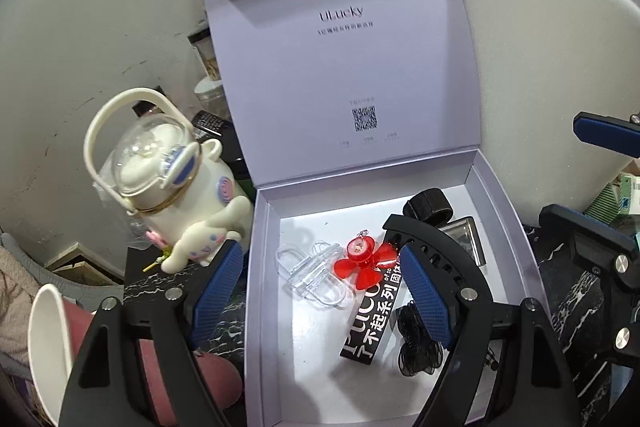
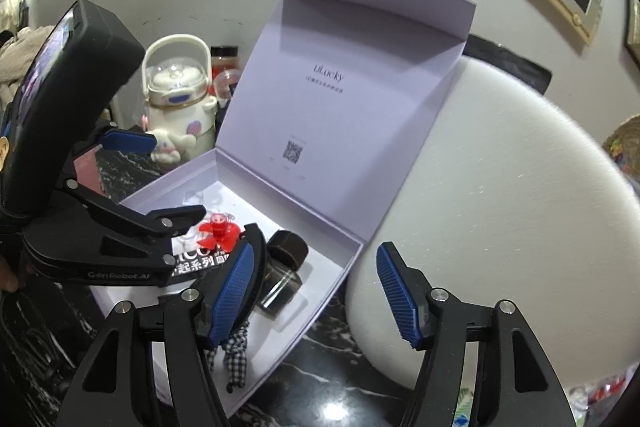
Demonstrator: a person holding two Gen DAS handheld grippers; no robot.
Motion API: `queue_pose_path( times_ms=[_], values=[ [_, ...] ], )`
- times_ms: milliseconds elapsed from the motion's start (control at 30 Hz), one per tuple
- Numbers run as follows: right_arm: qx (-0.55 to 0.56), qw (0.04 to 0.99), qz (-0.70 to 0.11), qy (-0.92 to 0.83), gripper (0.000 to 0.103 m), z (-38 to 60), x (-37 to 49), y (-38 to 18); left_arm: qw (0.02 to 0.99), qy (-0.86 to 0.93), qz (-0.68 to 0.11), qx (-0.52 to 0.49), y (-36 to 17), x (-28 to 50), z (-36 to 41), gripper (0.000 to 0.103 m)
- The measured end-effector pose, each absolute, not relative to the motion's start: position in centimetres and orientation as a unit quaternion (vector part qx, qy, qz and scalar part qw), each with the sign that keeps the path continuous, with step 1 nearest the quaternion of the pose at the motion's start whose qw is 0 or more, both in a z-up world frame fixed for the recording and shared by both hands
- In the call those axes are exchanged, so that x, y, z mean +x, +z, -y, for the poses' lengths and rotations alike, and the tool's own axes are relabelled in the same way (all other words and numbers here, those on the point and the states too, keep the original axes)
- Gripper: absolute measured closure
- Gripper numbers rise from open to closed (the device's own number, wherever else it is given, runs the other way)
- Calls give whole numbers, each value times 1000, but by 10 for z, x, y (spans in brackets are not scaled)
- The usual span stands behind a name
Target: Organize rigid objects
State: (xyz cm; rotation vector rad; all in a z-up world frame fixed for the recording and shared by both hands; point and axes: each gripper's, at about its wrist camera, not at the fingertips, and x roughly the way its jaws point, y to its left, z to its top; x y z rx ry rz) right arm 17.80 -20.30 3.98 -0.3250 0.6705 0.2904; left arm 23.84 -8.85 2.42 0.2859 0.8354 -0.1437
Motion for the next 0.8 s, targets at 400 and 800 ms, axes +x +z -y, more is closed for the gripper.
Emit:
queue_pose_path(
  times_ms=[400, 800],
  values=[
    [-154, 937, -281, 136, 25, 203, 141, 79, 924, -56, -362, 113, 69, 194, 67, 22],
    [-150, 945, -263, 126, 12, 201, 102, 95, 933, -52, -338, 112, 90, 146, 62, 22]
  ],
)
